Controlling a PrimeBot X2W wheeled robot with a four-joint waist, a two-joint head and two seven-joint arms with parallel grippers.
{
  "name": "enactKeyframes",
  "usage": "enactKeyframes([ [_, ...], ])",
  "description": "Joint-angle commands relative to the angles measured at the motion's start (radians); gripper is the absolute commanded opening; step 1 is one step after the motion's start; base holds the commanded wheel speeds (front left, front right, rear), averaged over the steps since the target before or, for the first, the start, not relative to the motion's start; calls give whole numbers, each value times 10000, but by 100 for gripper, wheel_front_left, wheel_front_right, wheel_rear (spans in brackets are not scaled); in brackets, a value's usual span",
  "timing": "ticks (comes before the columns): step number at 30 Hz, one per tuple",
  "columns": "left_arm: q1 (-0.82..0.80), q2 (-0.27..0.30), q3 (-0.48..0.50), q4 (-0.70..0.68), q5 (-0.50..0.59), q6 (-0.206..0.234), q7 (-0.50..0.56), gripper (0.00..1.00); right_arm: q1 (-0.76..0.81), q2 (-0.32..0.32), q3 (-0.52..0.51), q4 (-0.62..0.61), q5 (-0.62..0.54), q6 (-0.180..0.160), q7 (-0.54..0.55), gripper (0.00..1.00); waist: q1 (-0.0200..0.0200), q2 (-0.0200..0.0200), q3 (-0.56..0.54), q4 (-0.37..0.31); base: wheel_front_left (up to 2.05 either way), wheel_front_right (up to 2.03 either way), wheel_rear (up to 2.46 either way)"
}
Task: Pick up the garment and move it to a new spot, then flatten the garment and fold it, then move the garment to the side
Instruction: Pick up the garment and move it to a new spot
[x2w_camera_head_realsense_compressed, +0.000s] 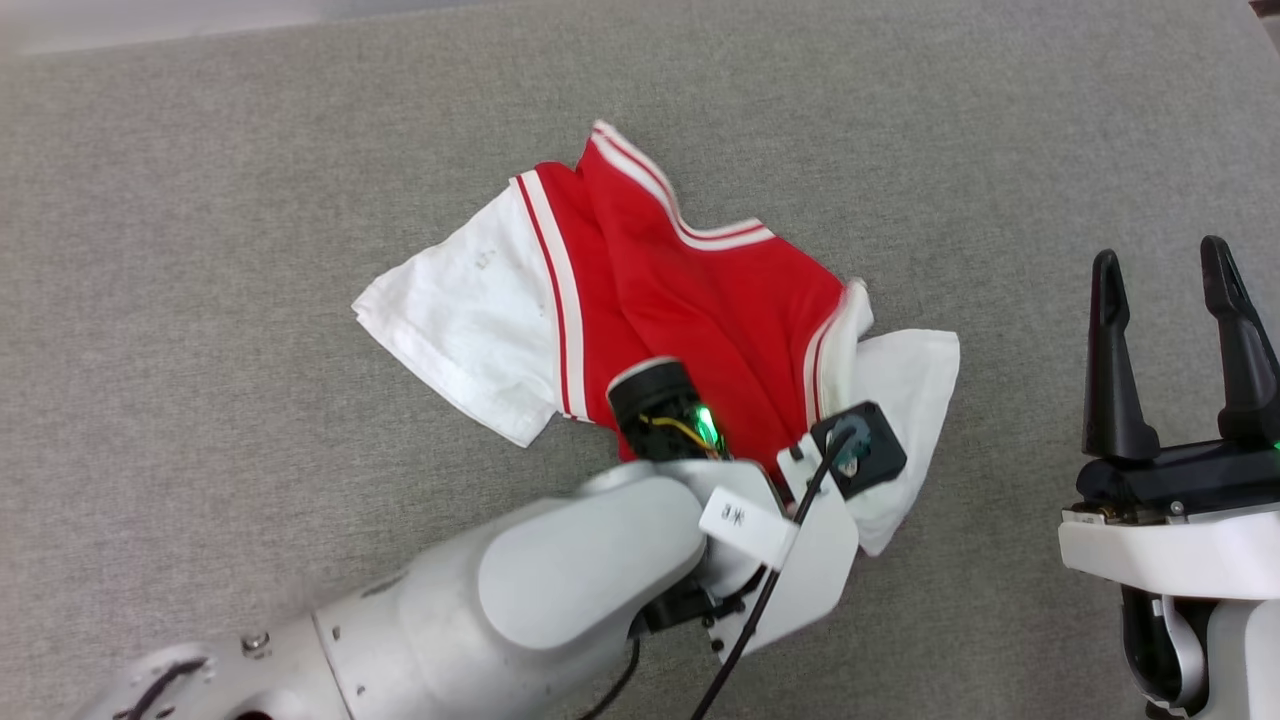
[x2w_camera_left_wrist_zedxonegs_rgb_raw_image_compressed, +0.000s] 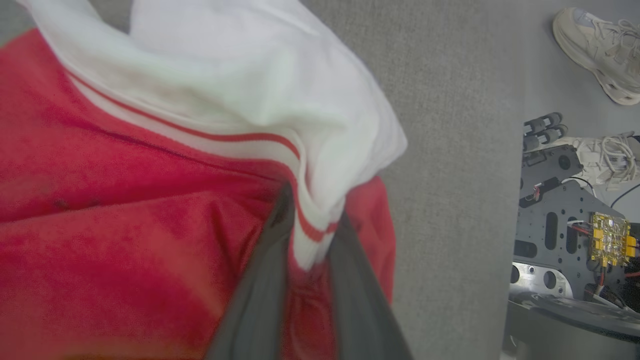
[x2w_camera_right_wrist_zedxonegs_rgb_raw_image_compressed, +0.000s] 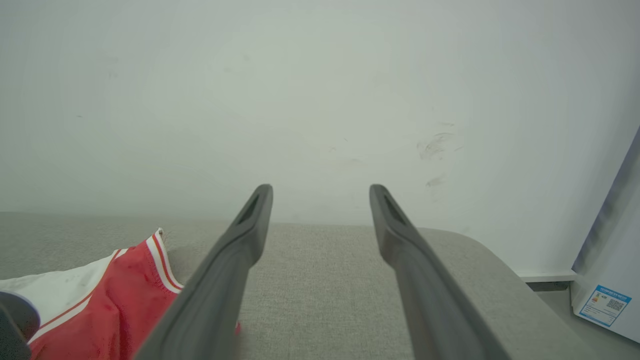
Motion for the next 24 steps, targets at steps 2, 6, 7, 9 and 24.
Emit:
enactKeyframes([
  [2,365,-2,6,-26,25,2,170,0,-104,29,-16,33,64,-10,-21,100,1,0,86,-57,0,0,0],
  [6,556,39,-11,14,225,2,54,0,-67,29,-78,69,48,-10,-21,100,1,0,43,-1,0,0,0],
  [7,448,35,-3,102,240,2,-248,35,-31,29,-94,90,21,-10,-21,100,1,0,-12,49,0,0,0],
  [9,205,-28,9,309,309,4,-933,100,63,29,-108,126,-39,-10,-21,100,1,0,-172,157,0,0,0],
  [24,1172,489,1082,1215,435,1360,-6415,100,1373,28,-233,653,-464,-10,-22,100,1,0,-2138,1338,0,0,0],
])
